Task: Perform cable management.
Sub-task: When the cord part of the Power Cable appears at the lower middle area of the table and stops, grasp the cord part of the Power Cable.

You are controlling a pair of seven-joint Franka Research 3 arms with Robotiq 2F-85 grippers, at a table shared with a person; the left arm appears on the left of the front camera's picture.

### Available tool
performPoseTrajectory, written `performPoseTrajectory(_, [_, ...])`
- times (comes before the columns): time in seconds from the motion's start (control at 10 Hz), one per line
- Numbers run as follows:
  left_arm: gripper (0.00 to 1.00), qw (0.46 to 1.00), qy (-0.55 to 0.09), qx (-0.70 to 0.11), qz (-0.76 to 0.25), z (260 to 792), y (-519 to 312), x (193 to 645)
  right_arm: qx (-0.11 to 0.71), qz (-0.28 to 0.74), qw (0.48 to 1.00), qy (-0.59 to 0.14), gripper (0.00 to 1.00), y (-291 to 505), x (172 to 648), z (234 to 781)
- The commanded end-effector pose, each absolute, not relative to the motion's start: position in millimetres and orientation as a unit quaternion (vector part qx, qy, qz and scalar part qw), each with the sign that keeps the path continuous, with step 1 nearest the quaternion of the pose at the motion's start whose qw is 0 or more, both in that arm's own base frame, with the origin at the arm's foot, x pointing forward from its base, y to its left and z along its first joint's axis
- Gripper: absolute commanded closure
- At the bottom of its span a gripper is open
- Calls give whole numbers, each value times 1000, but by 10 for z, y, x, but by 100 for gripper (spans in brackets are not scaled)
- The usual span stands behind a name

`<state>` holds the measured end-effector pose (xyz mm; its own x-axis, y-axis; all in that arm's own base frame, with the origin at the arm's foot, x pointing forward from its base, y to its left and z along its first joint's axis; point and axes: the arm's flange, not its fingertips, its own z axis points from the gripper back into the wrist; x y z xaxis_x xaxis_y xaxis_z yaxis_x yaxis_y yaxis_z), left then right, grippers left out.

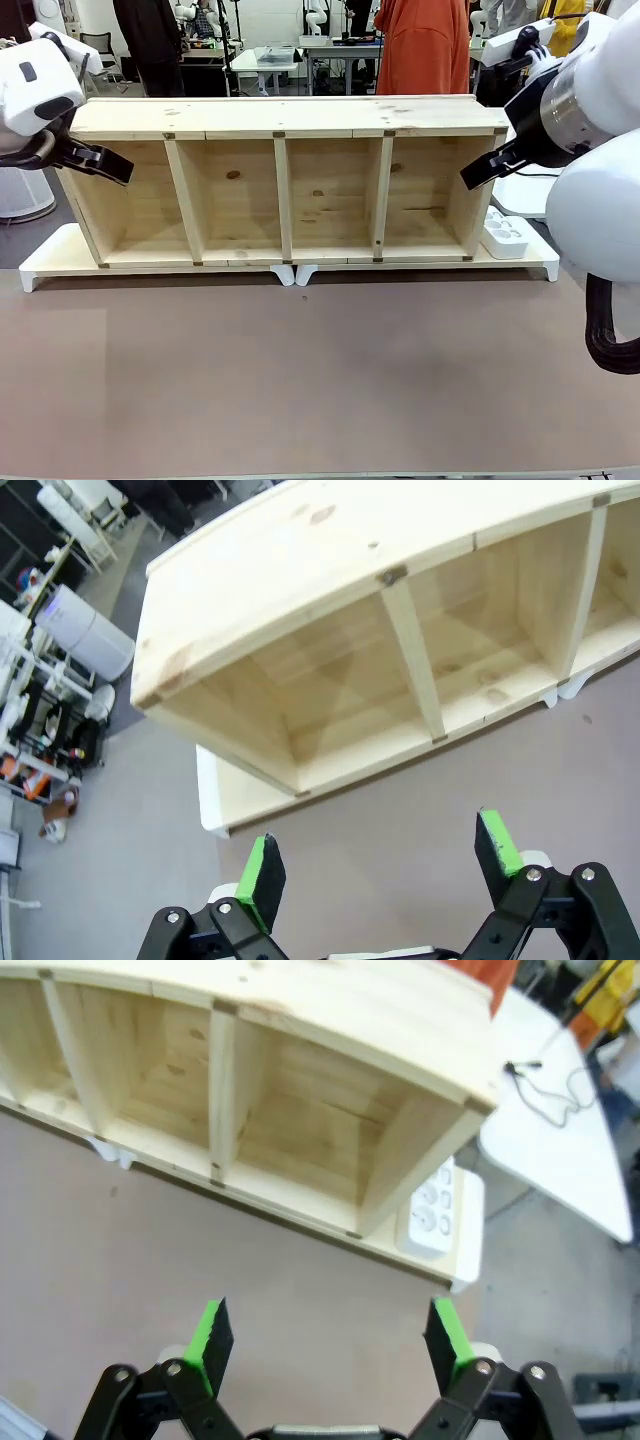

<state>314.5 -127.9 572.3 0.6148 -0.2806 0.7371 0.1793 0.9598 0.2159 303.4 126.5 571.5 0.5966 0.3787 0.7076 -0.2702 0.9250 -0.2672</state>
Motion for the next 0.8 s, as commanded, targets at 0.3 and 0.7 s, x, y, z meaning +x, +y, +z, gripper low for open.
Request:
performPoseTrajectory(0.3, [0, 908, -407, 55, -81, 4190, -380, 1981, -67, 115, 910, -393, 0, 740, 2309, 4792])
performPoseTrajectory(0.7, [0, 914, -394, 52, -84, 5746, -914, 3160, -69, 126, 912, -385, 0, 1060, 2952, 5739])
